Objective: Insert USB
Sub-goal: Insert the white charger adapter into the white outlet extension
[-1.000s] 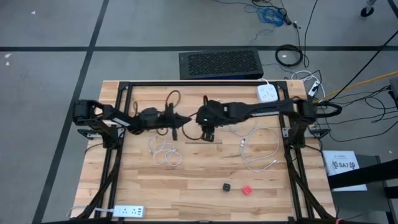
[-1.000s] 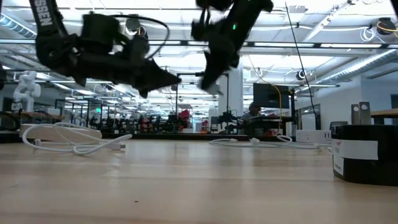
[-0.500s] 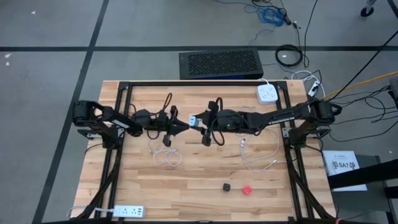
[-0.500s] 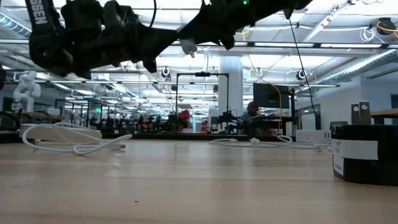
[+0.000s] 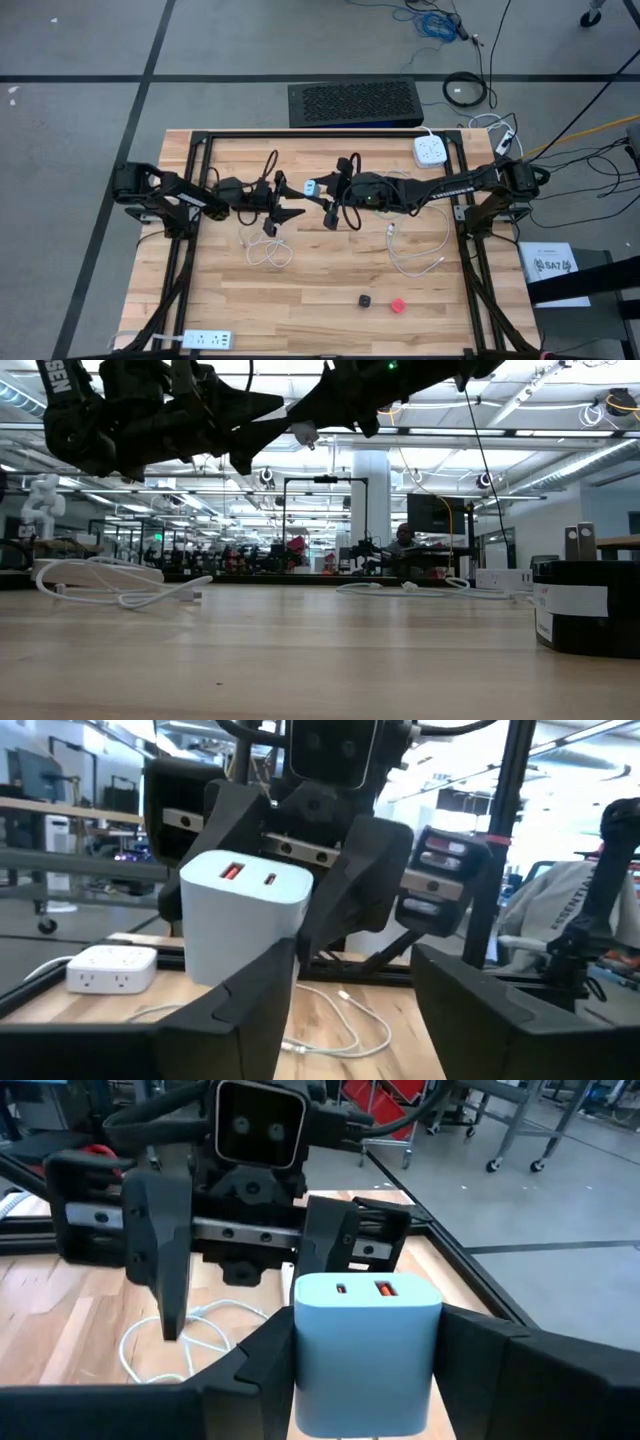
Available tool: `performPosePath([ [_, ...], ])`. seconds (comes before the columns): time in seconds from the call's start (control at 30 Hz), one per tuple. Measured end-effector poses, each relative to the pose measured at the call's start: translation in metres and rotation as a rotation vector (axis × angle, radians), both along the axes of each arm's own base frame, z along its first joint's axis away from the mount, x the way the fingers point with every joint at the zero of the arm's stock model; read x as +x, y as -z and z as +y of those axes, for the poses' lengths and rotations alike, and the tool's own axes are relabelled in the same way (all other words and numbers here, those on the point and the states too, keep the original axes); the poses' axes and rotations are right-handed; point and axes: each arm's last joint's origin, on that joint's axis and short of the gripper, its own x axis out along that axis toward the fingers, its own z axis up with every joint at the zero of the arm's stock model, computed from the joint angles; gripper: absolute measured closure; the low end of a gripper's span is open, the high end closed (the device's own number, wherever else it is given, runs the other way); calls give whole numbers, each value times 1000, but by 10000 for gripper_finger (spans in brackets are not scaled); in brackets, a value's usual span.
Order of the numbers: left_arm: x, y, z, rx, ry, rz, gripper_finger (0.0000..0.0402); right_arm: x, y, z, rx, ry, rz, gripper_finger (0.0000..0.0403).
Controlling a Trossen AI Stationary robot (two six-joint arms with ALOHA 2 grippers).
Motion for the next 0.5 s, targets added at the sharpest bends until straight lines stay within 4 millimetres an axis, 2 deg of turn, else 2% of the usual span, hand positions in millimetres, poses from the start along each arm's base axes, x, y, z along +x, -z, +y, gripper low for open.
performPosePath([
  [0.27, -1, 6, 3, 20, -107, 30, 186, 2, -5, 9, 40, -74, -49, 246],
  [0.5, -2, 2, 0, 31, -39, -8, 186, 2, -7, 13, 20, -74, -66, 246],
])
